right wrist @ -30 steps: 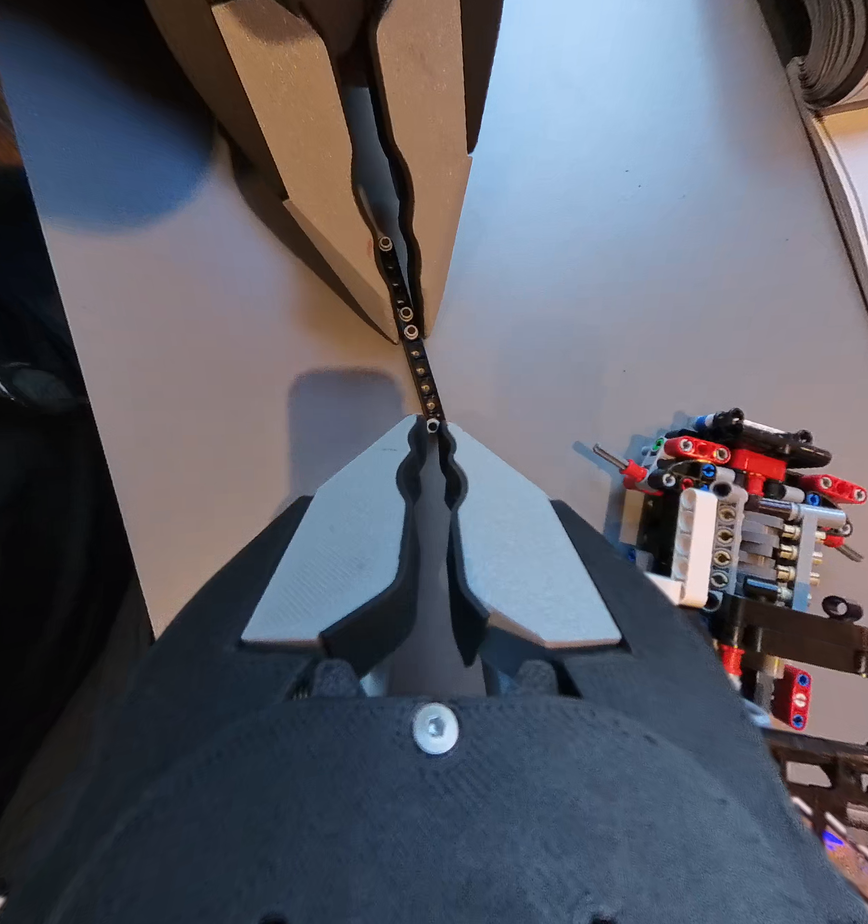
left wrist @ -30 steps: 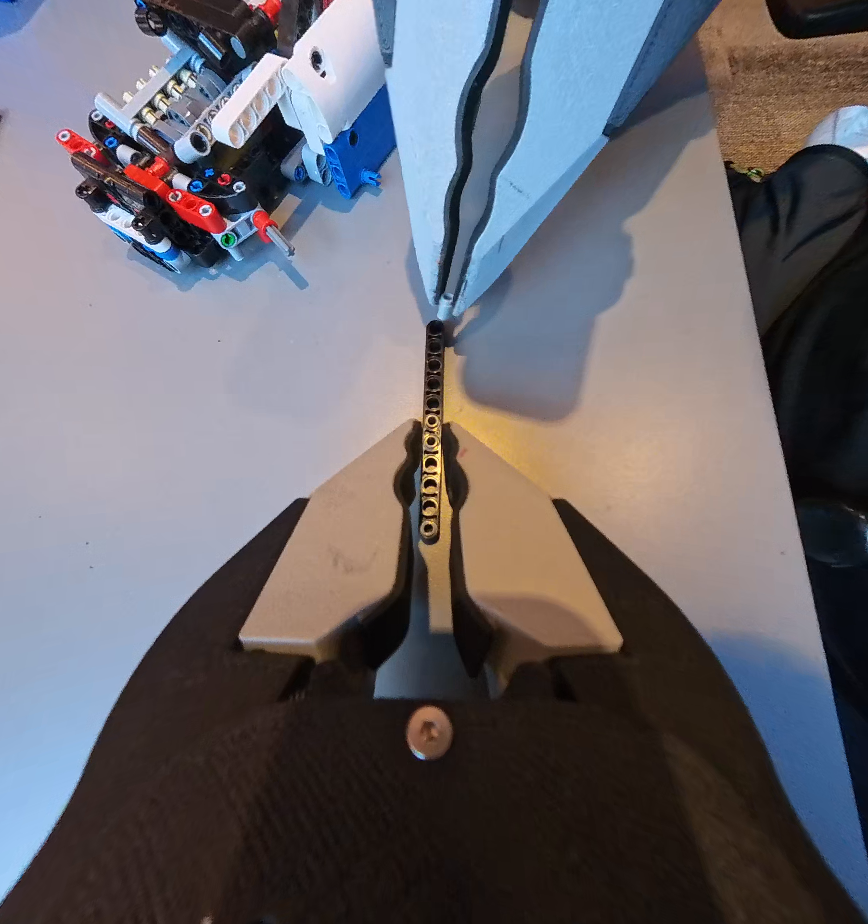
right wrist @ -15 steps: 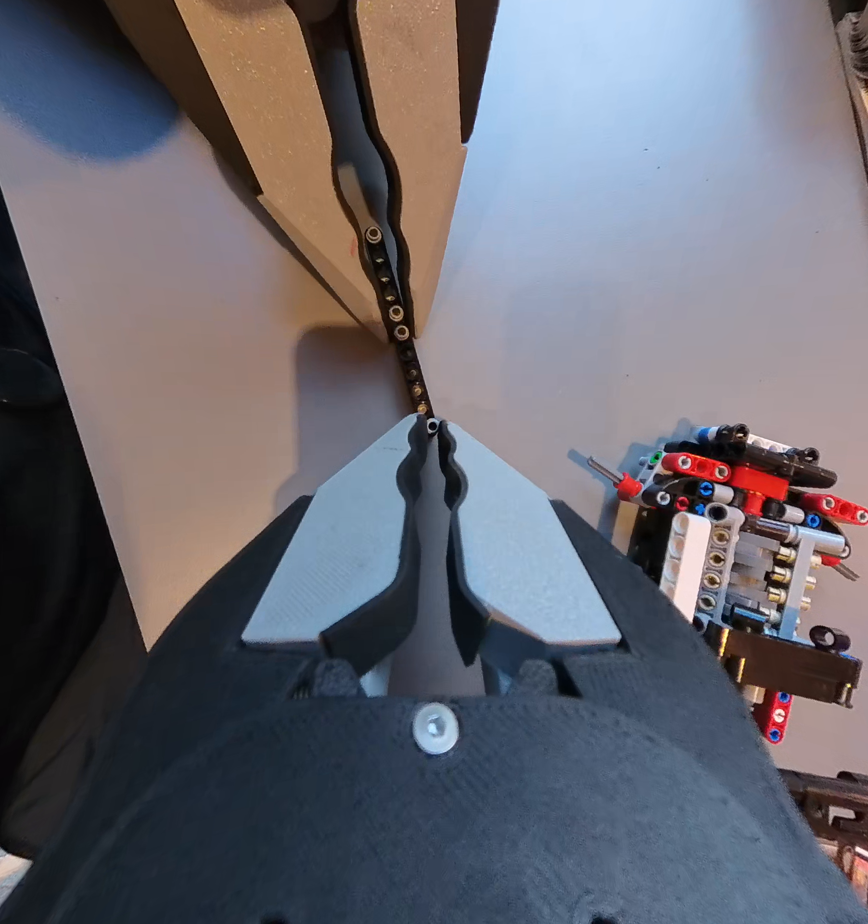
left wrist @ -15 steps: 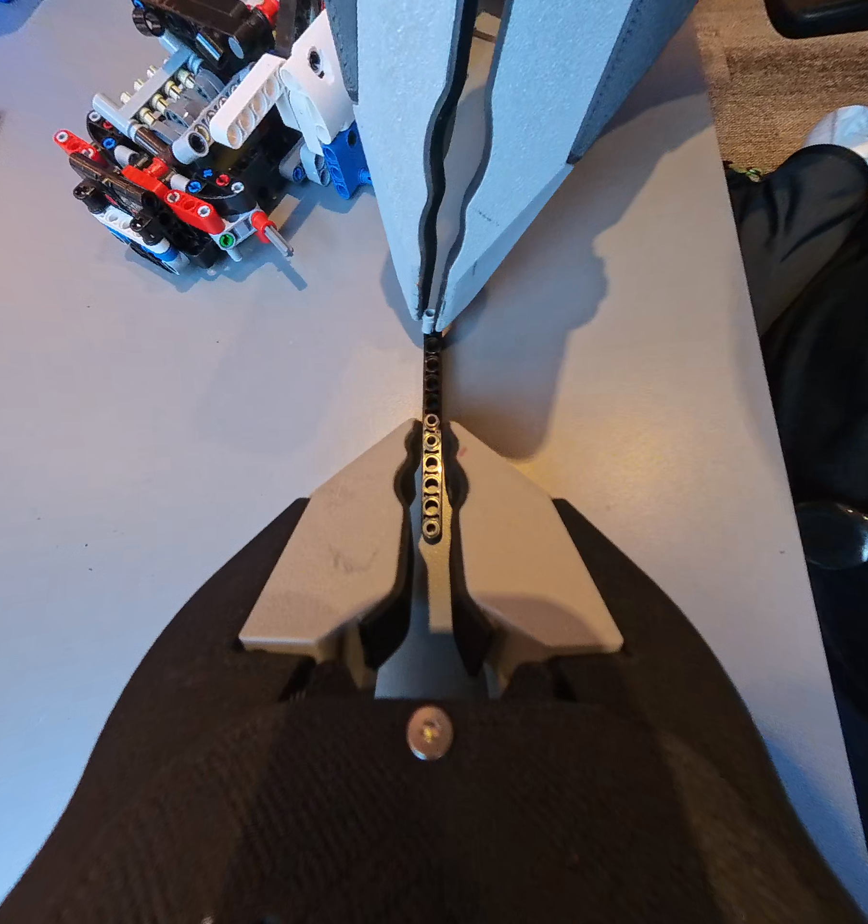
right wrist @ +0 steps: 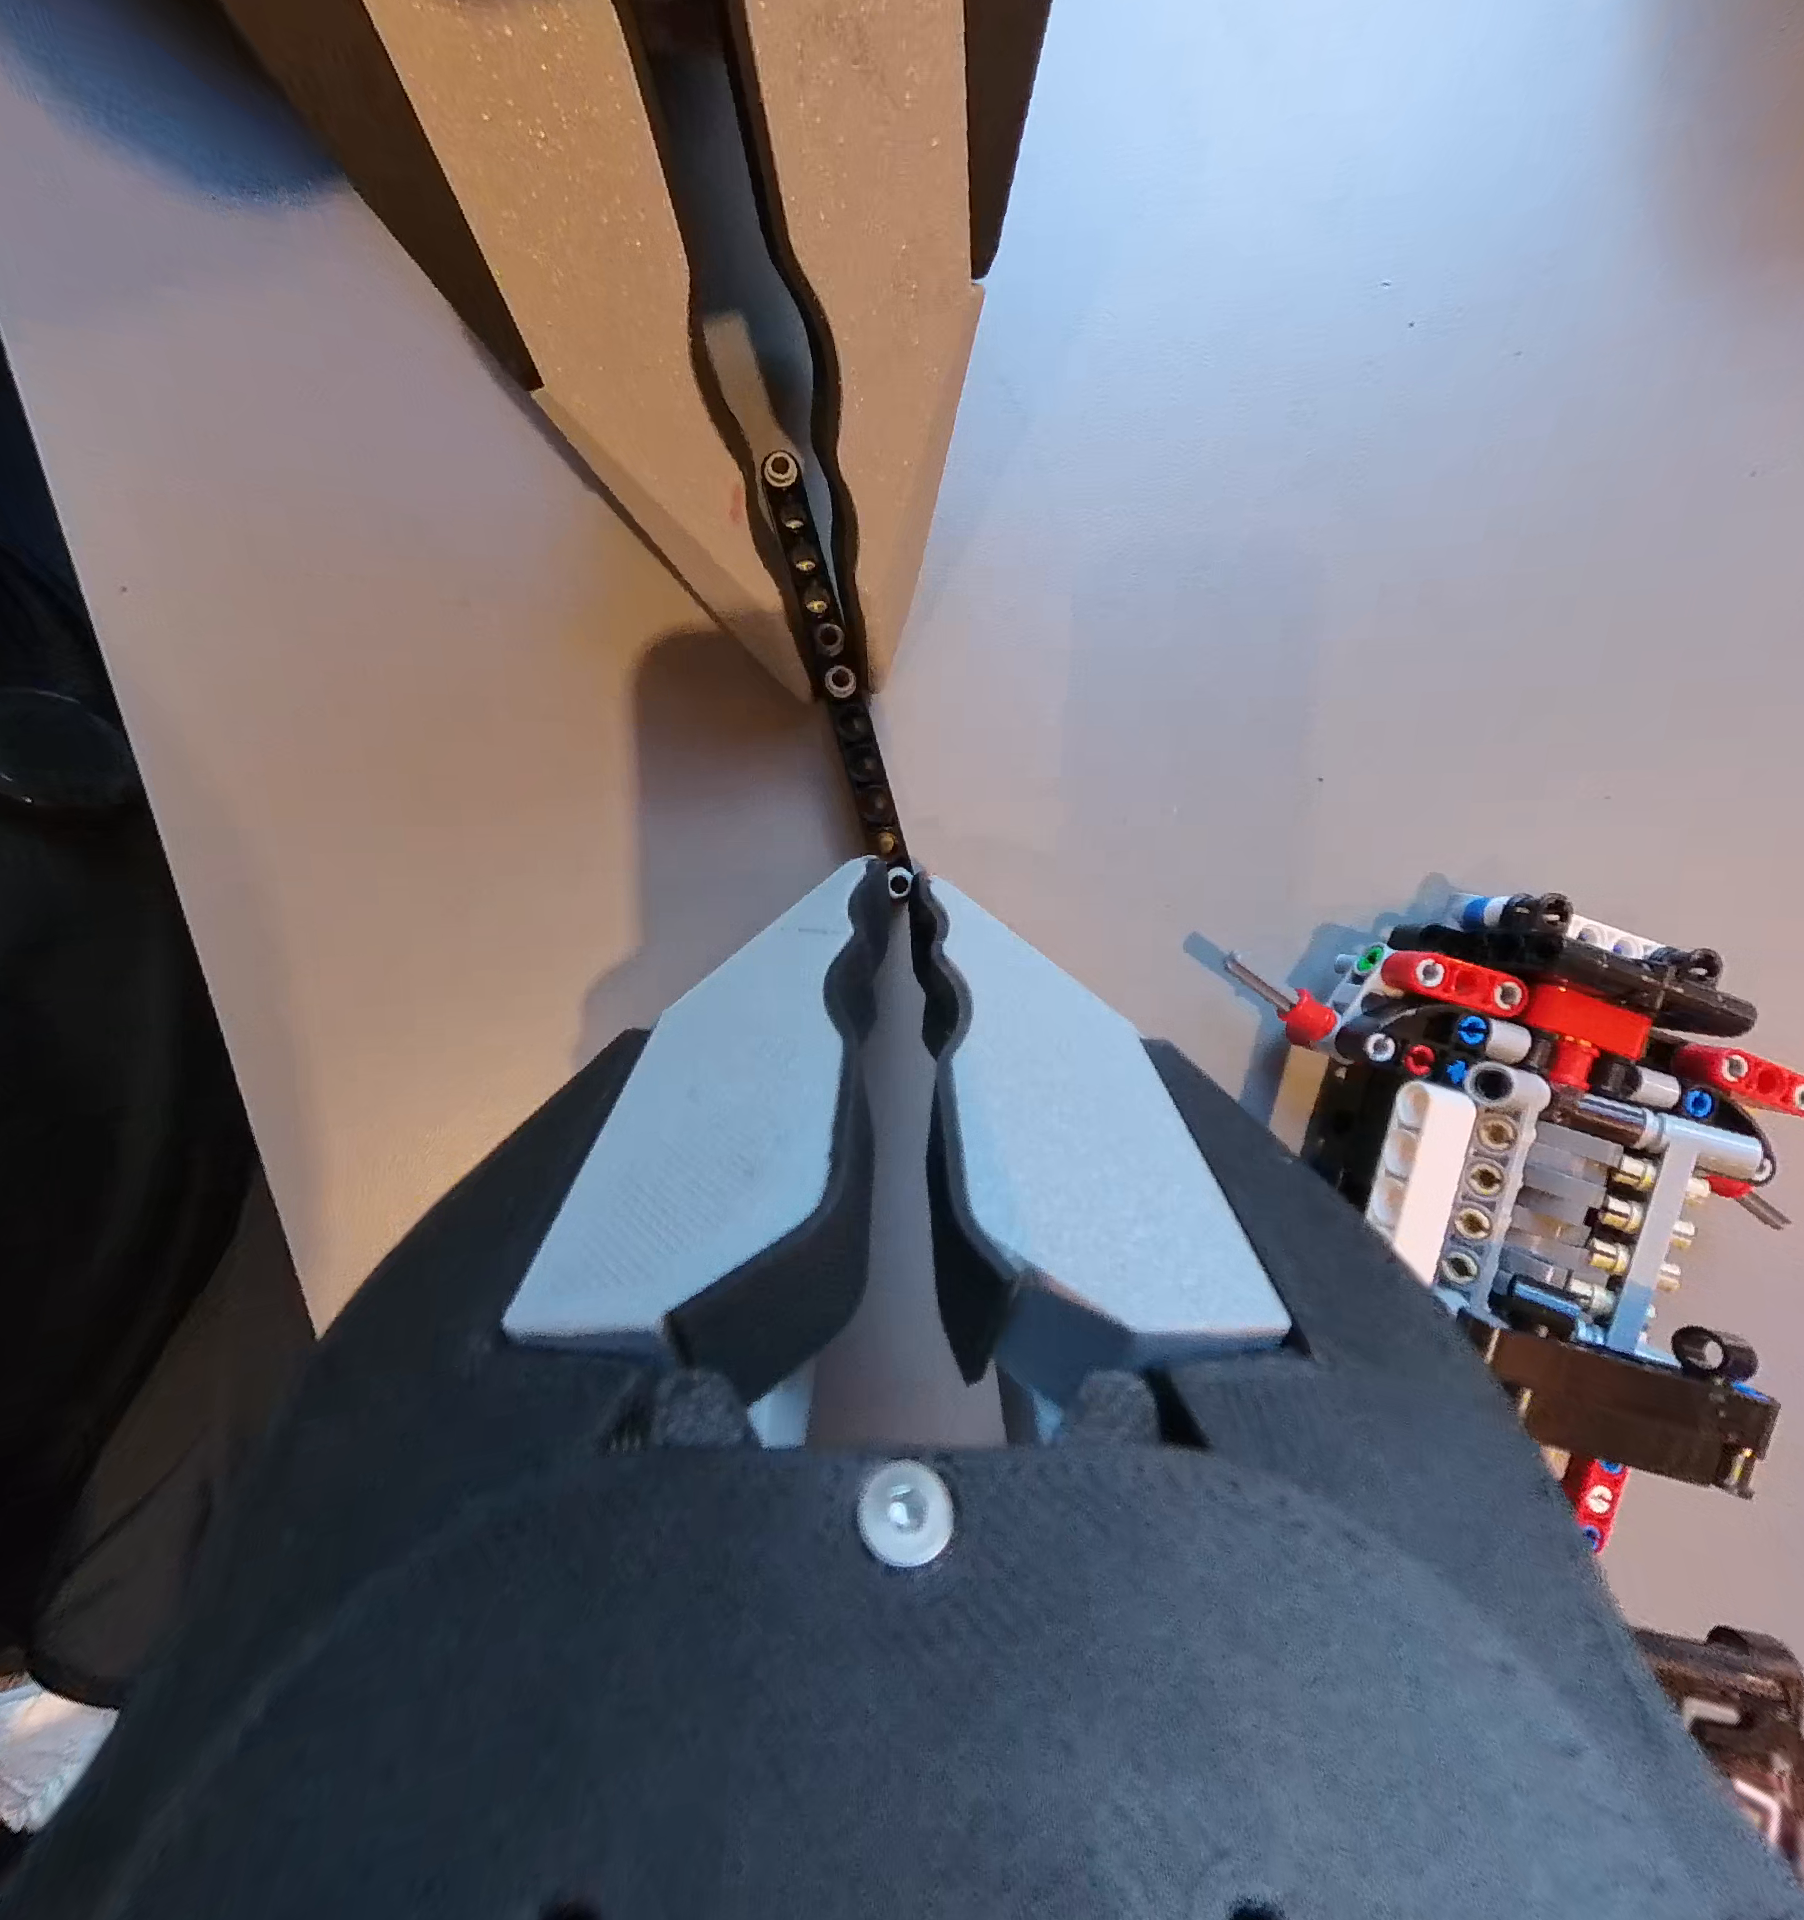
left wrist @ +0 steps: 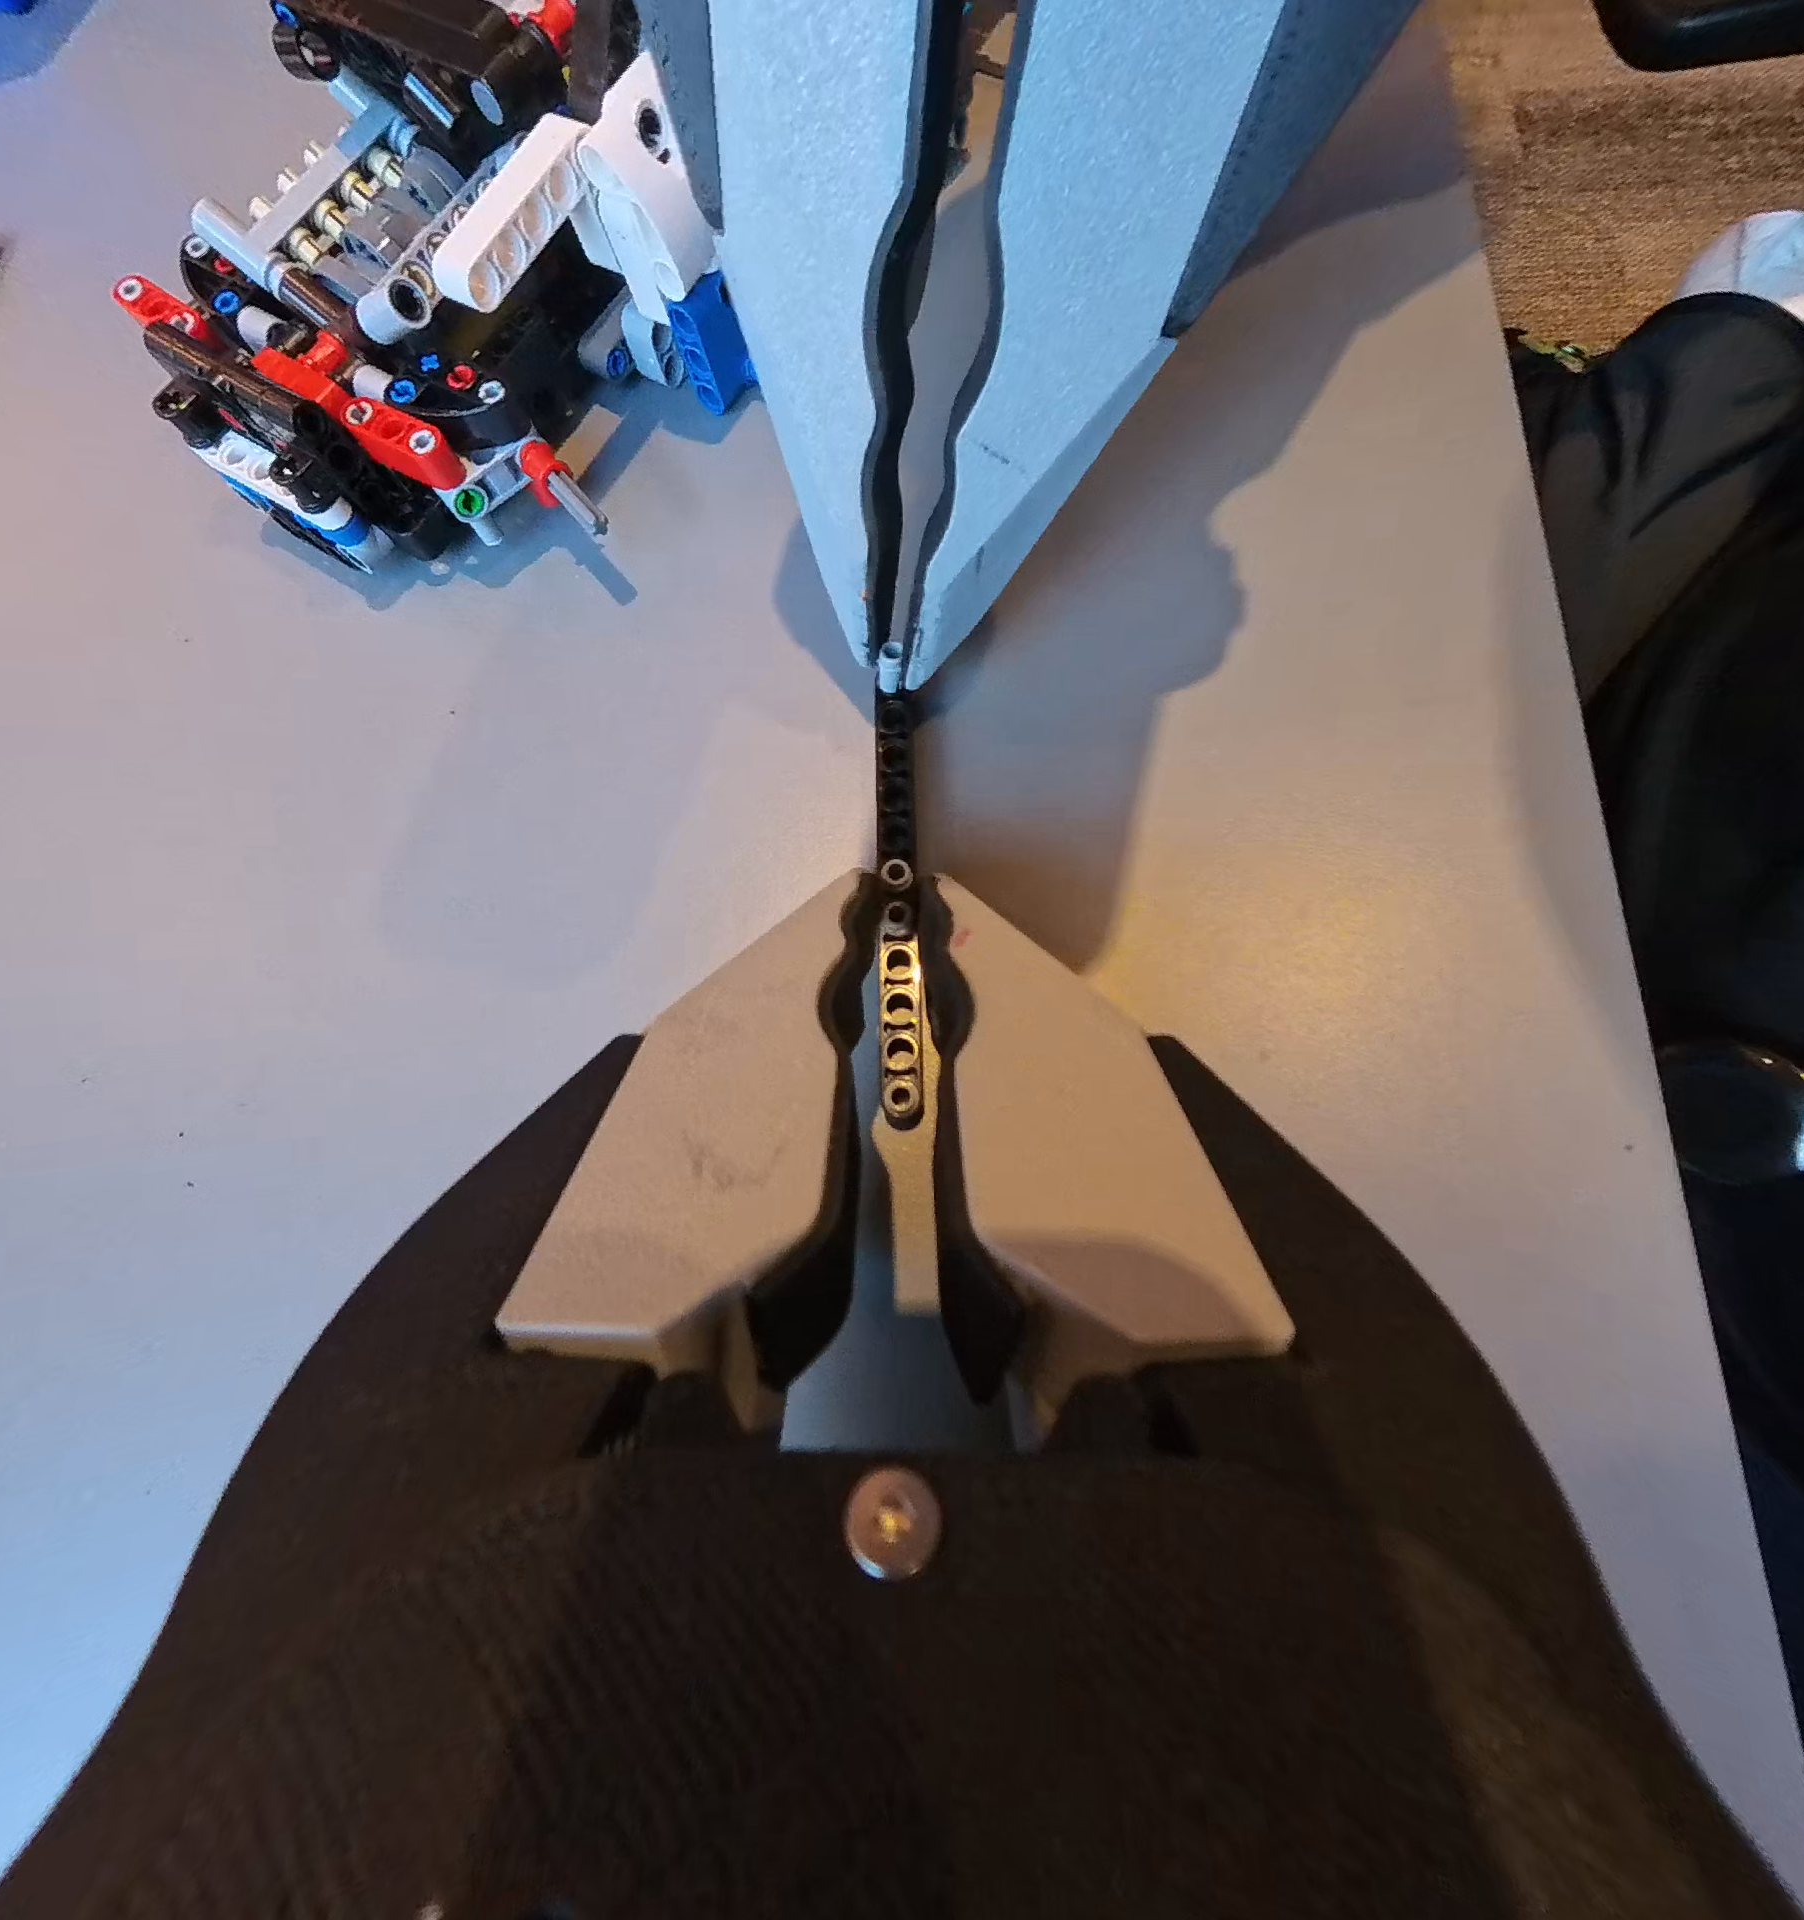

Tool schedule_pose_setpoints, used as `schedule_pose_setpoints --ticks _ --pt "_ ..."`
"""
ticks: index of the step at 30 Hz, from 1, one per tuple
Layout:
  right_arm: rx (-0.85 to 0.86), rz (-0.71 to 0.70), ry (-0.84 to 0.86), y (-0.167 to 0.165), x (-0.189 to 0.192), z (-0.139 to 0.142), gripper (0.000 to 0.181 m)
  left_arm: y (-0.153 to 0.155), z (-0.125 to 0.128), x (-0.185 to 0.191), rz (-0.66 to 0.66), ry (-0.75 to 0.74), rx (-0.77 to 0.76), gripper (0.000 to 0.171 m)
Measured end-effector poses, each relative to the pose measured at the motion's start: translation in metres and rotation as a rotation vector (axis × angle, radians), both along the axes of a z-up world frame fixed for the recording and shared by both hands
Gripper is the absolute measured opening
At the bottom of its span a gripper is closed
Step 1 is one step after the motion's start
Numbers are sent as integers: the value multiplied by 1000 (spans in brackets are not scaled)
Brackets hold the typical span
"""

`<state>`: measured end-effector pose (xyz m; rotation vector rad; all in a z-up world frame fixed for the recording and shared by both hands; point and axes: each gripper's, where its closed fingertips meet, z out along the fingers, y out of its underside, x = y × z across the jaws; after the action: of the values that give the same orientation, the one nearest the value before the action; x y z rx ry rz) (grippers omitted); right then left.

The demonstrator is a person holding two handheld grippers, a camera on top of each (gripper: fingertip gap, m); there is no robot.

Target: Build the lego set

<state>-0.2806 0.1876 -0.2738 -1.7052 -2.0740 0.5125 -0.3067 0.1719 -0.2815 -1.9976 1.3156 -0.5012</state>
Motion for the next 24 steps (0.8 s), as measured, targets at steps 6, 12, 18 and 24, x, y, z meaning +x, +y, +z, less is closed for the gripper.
schedule_pose_setpoints --ticks 6,12,18,24 --pt "-24 44 -33 0 0 0 2 0 0 0 0 1 1 4" --pt "82 163 -49 1 0 -1 2 0 0 0 1 0 0 4" --pt "106 211 -73 1 0 -1 3 0 0 0 1 2 1 4" --pt "-15 142 -112 1 0 -1 3 0 0 0 1 2 2 4"
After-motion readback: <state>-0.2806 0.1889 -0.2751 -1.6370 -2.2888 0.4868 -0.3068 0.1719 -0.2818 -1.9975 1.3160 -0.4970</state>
